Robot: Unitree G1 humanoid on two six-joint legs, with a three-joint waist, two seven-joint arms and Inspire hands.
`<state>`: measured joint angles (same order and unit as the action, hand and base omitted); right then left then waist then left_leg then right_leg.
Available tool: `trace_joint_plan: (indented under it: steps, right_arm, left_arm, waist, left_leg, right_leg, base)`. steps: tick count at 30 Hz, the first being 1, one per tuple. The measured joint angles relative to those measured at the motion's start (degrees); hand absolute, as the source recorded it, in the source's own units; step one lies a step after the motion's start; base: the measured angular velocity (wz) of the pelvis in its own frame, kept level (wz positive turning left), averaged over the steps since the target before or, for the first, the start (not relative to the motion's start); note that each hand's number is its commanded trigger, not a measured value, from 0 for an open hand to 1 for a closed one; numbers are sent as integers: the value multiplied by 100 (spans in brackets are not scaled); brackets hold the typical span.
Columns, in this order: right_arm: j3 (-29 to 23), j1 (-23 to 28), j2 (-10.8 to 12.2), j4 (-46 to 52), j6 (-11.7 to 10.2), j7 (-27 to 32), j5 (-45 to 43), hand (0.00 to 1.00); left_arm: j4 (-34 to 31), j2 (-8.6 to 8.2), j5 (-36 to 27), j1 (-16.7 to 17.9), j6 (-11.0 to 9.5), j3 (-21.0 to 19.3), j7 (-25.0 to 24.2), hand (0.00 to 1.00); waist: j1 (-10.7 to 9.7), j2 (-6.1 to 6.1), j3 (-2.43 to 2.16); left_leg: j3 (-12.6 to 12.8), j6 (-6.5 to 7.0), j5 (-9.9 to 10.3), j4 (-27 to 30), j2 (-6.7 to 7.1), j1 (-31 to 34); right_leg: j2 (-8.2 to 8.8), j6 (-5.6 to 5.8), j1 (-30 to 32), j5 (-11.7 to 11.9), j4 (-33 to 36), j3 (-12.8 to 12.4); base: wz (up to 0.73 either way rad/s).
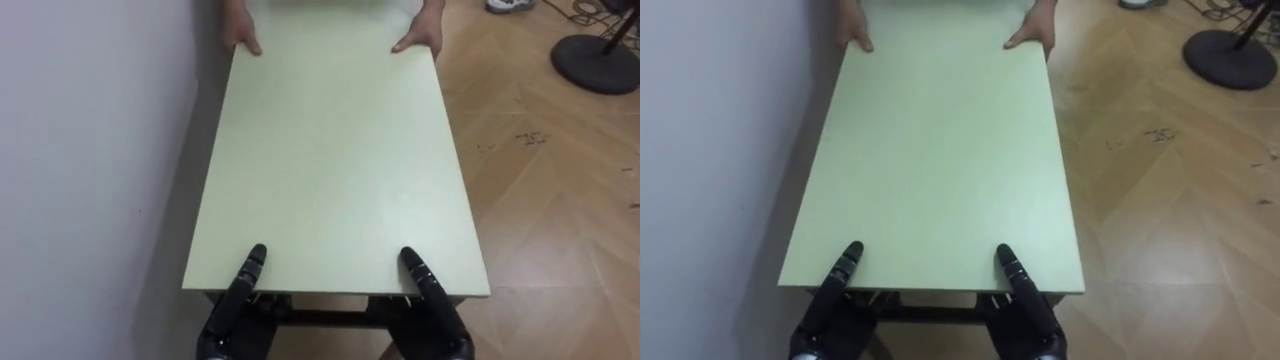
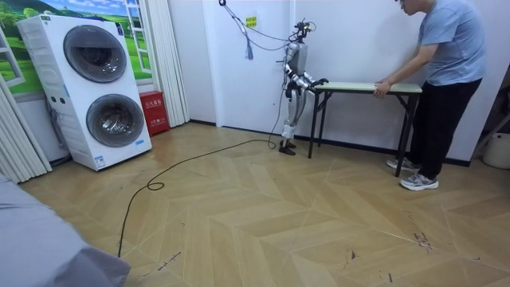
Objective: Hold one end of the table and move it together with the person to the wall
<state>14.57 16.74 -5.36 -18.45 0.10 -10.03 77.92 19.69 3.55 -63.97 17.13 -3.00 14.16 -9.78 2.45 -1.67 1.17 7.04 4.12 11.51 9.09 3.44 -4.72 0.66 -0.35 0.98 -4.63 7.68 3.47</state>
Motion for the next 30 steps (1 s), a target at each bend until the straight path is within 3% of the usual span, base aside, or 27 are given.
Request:
trace_joint_plan:
  steps: [2,6,7,9,10,12,13,14,18,23,30]
  right_arm:
    - [-25,-45,105,-92,-1,0,-58,100]
    - [-38,-185,221,-279,-1,4,-93,100]
    - [-38,-210,247,-313,-1,4,-118,74]
    - [-63,-305,329,-431,-4,11,-191,10]
    - [-66,-320,330,-455,-4,11,-191,0]
    - [-75,-370,330,-533,-4,9,-190,0]
    - [-72,-397,329,-579,-5,-19,-197,0]
    - [-69,-392,301,-674,-35,-174,-402,0]
    - [37,-369,36,-797,-54,-453,-1079,0]
    - [42,-277,20,-796,-56,-691,-1095,0]
    - [40,-277,2,-794,-56,-1036,-1004,0]
  left_arm:
    - [181,-51,121,-113,2,-136,-86,100]
    - [553,-98,219,-360,11,-323,-231,100]
    - [608,-103,223,-390,7,-354,-250,80]
    - [866,-179,338,-529,-19,-507,-352,36]
    - [921,-202,353,-557,-30,-524,-366,0]
    - [1060,-239,399,-630,-34,-582,-436,0]
    - [1129,-210,570,-660,-42,-606,-511,0]
    - [1179,-154,828,-692,-98,-616,-551,0]
    - [1437,55,1583,-752,-206,-603,-583,0]
    - [1550,62,1693,-763,-346,-638,-621,0]
    - [1716,51,1739,-777,-363,-717,-744,0]
  waist:
    - [120,38,-27]
    - [132,55,-42]
    - [134,56,-48]
    - [138,44,-63]
    - [140,39,-66]
    - [143,24,-77]
    - [143,-5,-94]
    - [142,-19,-99]
    - [112,-37,-111]
    - [113,1,-97]
    - [112,35,-104]
  left_leg:
    - [62,-1,1,-24,-32,9]
    - [79,1,3,-51,-89,9]
    - [78,2,3,-51,-95,9]
    - [76,7,6,-51,-113,9]
    - [77,8,7,-52,-117,8]
    - [81,14,11,-67,-136,2]
    - [82,80,51,-92,-170,-4]
    - [82,166,105,-96,-195,-7]
    - [166,167,106,-98,-211,-21]
    - [174,162,110,-145,-230,-49]
    - [205,158,111,-138,-245,-49]
  right_leg:
    - [-16,1,3,-1,0,9]
    - [-62,-8,13,-6,6,136]
    - [-70,-11,12,-8,8,141]
    - [-95,-35,-1,-13,17,152]
    - [-101,-38,1,-11,22,158]
    - [-125,-43,5,-8,44,175]
    - [-186,-47,22,-8,65,173]
    - [-202,-96,43,-38,105,172]
    - [-238,-127,45,-28,133,122]
    - [-260,-139,49,-21,166,132]
    - [-276,-140,91,-22,199,142]
  base:
    - [-11]
    - [4]
    - [0]
    - [0]
    - [3]
    - [2]
    - [0]
    - [-3]
    - [-11]
    - [-2]
    - [-1]
